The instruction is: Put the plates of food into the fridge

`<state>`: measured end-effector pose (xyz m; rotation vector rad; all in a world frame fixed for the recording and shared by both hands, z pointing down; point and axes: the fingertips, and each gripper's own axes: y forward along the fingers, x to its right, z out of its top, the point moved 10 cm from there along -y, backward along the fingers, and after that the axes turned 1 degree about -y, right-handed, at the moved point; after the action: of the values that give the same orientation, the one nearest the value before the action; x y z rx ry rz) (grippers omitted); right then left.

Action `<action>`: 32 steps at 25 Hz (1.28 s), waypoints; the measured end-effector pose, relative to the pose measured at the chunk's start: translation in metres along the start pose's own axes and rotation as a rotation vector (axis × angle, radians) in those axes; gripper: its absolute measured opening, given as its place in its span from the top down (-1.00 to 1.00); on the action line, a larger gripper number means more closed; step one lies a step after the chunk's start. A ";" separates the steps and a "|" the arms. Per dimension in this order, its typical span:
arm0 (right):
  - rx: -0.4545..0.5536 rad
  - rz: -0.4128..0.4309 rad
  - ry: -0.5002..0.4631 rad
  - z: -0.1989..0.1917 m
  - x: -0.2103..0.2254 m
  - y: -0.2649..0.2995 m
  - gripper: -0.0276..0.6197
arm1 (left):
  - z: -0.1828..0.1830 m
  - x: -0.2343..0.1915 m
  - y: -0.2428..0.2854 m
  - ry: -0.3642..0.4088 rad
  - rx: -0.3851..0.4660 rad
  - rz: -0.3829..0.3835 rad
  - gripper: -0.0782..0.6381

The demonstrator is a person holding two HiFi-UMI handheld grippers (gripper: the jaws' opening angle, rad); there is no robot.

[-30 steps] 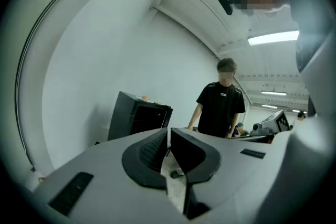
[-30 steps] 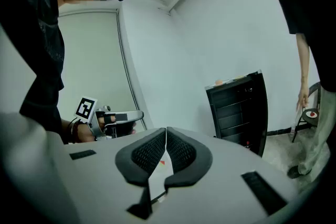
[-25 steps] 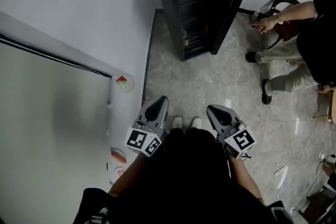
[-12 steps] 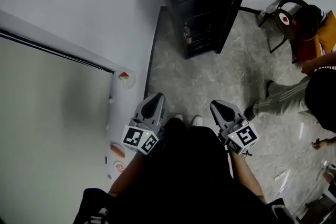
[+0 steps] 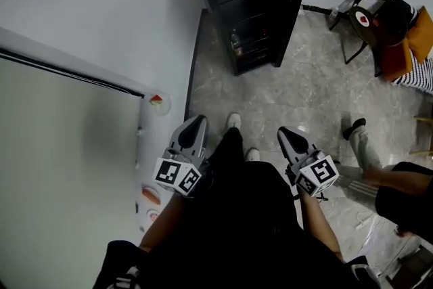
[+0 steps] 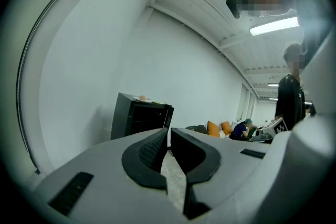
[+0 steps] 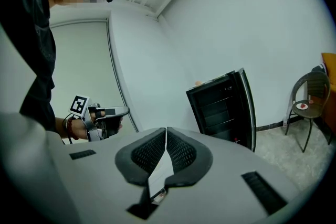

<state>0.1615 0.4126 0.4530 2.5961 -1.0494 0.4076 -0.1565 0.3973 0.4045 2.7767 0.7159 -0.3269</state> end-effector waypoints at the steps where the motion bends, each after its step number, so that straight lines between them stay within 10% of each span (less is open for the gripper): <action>1: 0.005 -0.004 0.011 0.000 0.001 -0.001 0.83 | 0.000 0.000 0.004 0.001 0.000 -0.005 0.68; 32: -0.018 -0.078 -0.057 0.090 0.096 0.189 0.83 | 0.056 -0.148 0.178 -0.072 -0.007 -0.055 0.68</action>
<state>0.1073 0.1891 0.4402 2.6368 -0.9614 0.3055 -0.2023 0.1646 0.4261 2.7269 0.7753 -0.4322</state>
